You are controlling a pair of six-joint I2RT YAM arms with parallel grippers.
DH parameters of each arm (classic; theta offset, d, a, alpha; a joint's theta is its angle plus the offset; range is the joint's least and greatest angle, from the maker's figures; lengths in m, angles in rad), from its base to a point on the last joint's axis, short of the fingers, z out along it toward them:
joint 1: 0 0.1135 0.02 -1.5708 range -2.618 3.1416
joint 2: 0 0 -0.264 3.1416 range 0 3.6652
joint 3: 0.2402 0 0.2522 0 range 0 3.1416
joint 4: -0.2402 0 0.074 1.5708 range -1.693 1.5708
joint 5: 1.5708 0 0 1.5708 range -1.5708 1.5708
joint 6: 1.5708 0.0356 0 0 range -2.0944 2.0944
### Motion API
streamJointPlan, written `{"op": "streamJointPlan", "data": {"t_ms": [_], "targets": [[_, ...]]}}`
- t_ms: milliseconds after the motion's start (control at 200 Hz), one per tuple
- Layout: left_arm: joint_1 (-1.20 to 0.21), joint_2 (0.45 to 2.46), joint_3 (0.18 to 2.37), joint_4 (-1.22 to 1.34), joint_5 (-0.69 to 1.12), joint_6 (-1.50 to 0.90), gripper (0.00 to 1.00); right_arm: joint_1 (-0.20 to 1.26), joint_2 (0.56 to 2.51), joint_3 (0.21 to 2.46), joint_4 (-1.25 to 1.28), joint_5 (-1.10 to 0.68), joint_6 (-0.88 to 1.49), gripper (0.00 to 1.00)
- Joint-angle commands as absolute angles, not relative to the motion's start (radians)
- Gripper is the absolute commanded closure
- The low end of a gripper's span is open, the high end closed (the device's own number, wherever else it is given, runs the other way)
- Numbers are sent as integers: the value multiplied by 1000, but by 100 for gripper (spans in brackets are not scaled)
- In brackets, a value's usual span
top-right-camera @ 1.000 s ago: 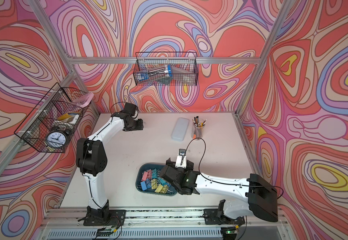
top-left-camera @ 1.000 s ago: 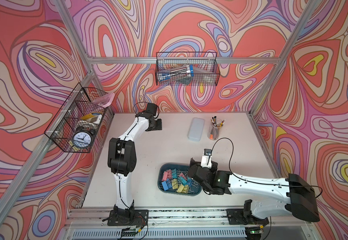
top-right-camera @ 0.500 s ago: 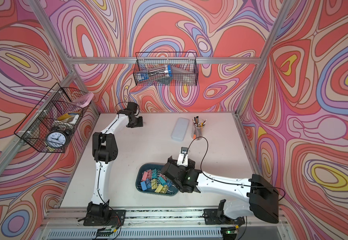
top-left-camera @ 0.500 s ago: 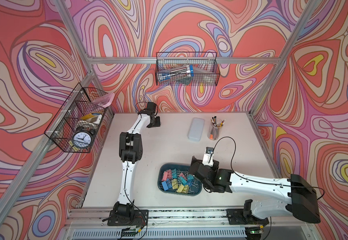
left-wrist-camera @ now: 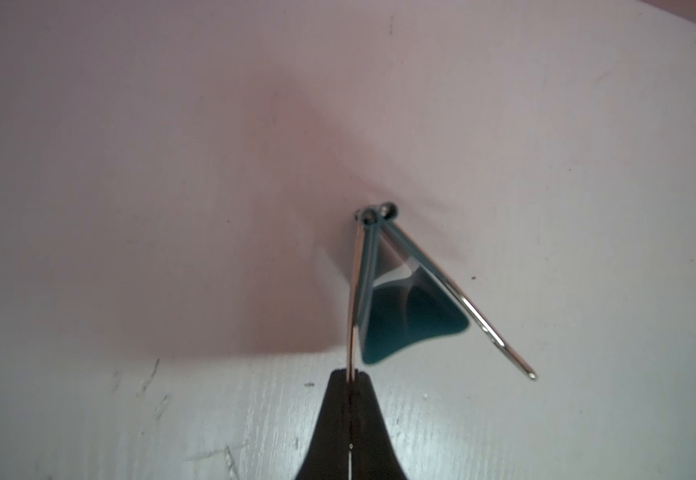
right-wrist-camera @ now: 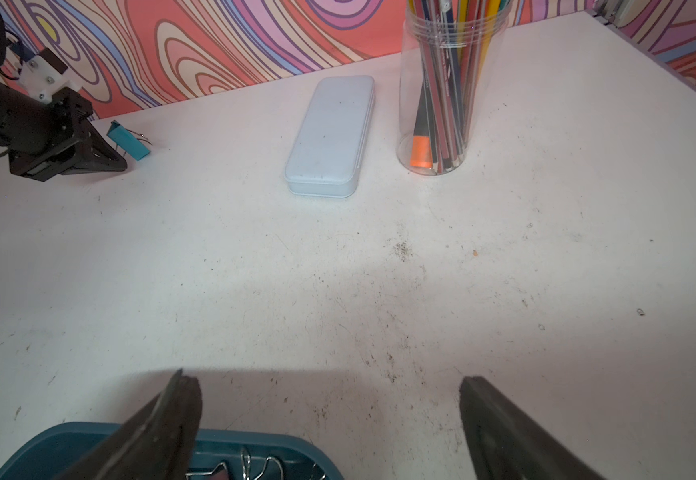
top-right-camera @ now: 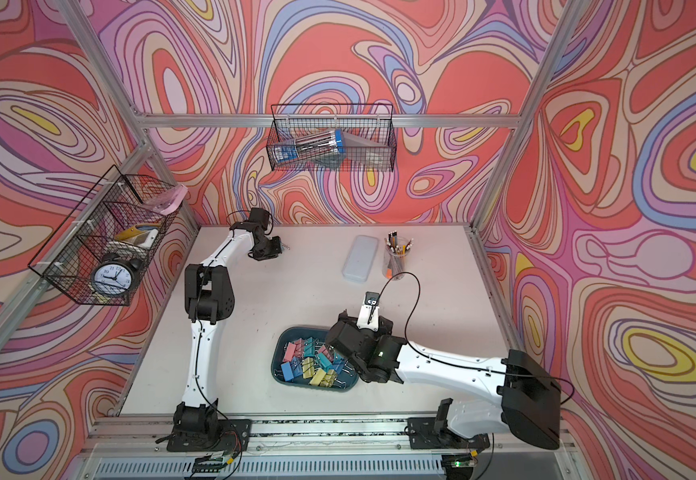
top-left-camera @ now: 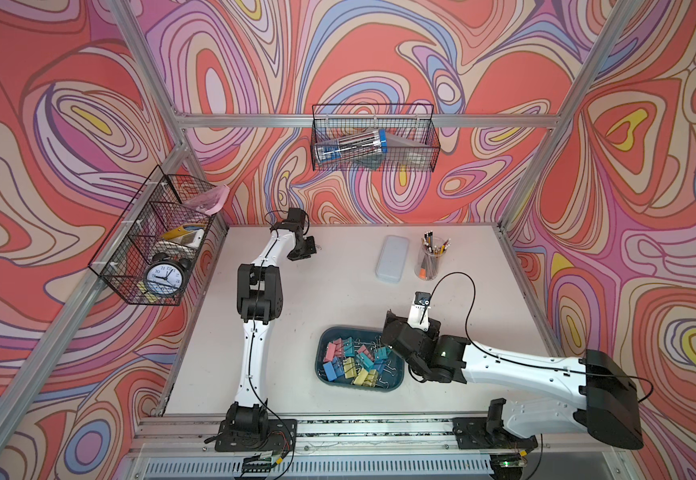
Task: Put the binder clips in the storage box
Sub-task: Pick up the binder clip at the center of the board, then place the binder clip in the storage box.
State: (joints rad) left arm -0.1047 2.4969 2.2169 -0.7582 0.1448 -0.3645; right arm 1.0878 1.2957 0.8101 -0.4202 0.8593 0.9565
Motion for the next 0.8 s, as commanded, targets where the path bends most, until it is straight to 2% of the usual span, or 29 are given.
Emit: {"op": "streamJointPlan", "data": {"t_ms": [0,265,411,566,791], "targets": [[-106,2397,2160,-771,214,-411,100,1085,1263,788,-439,848,989,2],[-126,2039,1771,-632,382,-550,100,1063,1198,769,-452,802,1003,2],[-177,1866,1639,-684,438,-576,100,1023,1163,735,-392,720,974,2],[-274,1678,1521,-771,495,-599,100,998,1157,746,-386,658,976,2],[-507,1474,1388,-904,634,-605,100,976,1118,753,-430,707,979,2]]}}
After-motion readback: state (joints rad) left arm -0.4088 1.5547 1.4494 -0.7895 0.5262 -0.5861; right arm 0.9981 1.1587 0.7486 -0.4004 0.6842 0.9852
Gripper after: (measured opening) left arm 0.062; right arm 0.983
